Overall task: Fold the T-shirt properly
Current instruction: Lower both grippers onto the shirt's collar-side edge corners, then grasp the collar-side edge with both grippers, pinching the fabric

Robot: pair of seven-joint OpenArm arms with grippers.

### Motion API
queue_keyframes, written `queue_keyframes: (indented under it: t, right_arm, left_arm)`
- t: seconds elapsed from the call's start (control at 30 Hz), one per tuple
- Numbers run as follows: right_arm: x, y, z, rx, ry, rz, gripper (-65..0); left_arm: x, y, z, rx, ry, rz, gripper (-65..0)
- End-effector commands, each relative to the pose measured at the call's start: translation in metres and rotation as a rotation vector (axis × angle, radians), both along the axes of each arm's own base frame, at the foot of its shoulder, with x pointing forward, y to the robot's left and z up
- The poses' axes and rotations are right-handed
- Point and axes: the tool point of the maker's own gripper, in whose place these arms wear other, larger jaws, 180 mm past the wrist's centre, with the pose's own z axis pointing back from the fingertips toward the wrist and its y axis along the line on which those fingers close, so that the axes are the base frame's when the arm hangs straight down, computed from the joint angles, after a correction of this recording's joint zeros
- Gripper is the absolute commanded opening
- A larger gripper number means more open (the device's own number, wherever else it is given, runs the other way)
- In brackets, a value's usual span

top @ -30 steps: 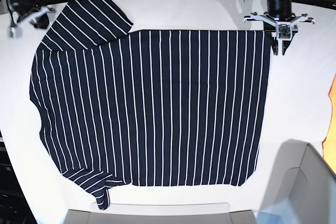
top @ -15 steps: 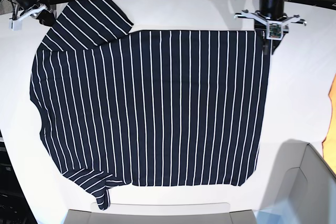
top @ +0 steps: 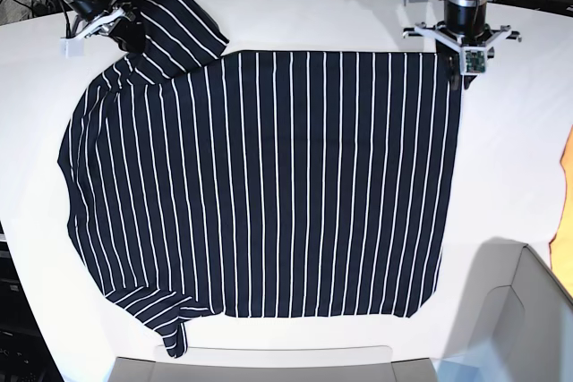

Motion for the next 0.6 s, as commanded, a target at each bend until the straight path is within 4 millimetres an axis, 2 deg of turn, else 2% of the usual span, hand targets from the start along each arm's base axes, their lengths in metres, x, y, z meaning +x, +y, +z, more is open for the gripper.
queue_keyframes:
  t: [0.0, 0.03, 0.17, 0.27, 0.33, 0.4, 0.57]
  right_arm:
    - [-0.046, 0.000, -0.030, -0.042, 0.221, 0.053, -56.2]
    - [-0.048, -0.003, -0.030, -0.048, 0.224, 0.052, -56.2]
    - [-0.050, -0.037, -0.018, -0.115, 0.208, -0.004, -56.2]
    - [-0.045, -0.050, -0.005, -0.161, 0.178, -0.017, -56.2]
    - [-0.043, -0.048, 0.004, -0.187, 0.162, 0.018, -56.2]
    - [-0.038, -0.038, 0.008, -0.189, 0.145, 0.049, -56.2]
    - [-0.041, -0.022, 0.015, -0.197, 0.130, 0.065, -56.2]
  left_arm:
    - [0.002, 0.001, 0.008, -0.016, -0.028, 0.005, -52.8]
    - [0.002, -0.001, 0.008, -0.046, -0.028, 0.011, -52.8]
    - [0.002, -0.004, 0.007, -0.114, -0.030, 0.021, -52.8]
    - [0.003, -0.005, 0.007, -0.118, -0.033, 0.023, -52.8]
    - [0.003, -0.005, 0.007, -0.118, -0.033, 0.023, -52.8]
    - [0.003, -0.005, 0.007, -0.118, -0.033, 0.023, -52.8]
    - [0.003, -0.005, 0.007, -0.119, -0.033, 0.022, -52.8]
